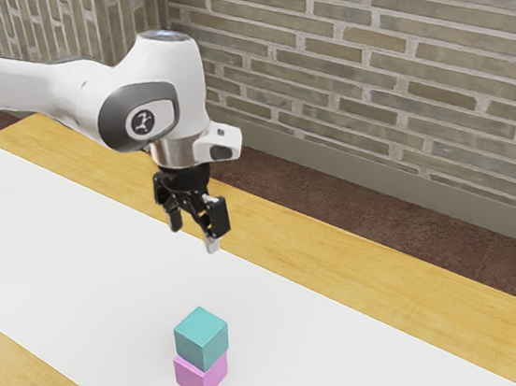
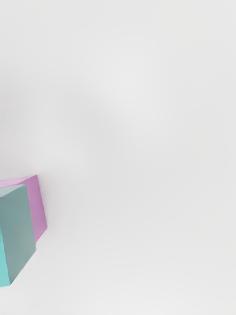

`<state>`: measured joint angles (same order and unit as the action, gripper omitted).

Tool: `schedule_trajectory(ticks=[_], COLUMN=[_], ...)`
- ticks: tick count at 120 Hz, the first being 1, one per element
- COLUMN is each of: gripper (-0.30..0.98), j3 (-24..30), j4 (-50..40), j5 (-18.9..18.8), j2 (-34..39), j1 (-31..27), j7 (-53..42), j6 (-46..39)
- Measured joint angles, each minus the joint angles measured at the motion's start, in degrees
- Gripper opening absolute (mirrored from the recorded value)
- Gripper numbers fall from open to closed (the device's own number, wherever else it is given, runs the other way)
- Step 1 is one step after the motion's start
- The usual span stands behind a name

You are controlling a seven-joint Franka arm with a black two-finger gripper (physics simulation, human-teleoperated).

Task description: Pick up the blue block with one arm, and put the blue block on the table with one arm

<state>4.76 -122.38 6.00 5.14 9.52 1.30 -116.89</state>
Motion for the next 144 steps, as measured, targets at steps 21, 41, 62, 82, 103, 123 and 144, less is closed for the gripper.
schedule_trajectory(ticks=[21,41,62,82,103,123,144], gripper=[0.69,0.69,0.69,0.69,0.69,0.69,0.69], j3=[0.55,0.60,0.67,0.76,0.84,0.79,0.78], j4=[-4.19,-6.65,-9.63,-12.06,-12.64,-12.65,-12.64], j5=[0.91,1.13,1.19,1.57,3.06,4.43,5.00], j2=[1.29,0.60,0.35,0.34,-0.02,-2.07,-4.56], j1=[2.50,3.56,5.05,5.94,7.10,7.11,6.82], j7=[2.66,4.78,6.45,7.73,8.92,9.81,10.50], j6=[-2.15,-3.40,-6.51,-8.12,-9.98,-10.99,-11.59])
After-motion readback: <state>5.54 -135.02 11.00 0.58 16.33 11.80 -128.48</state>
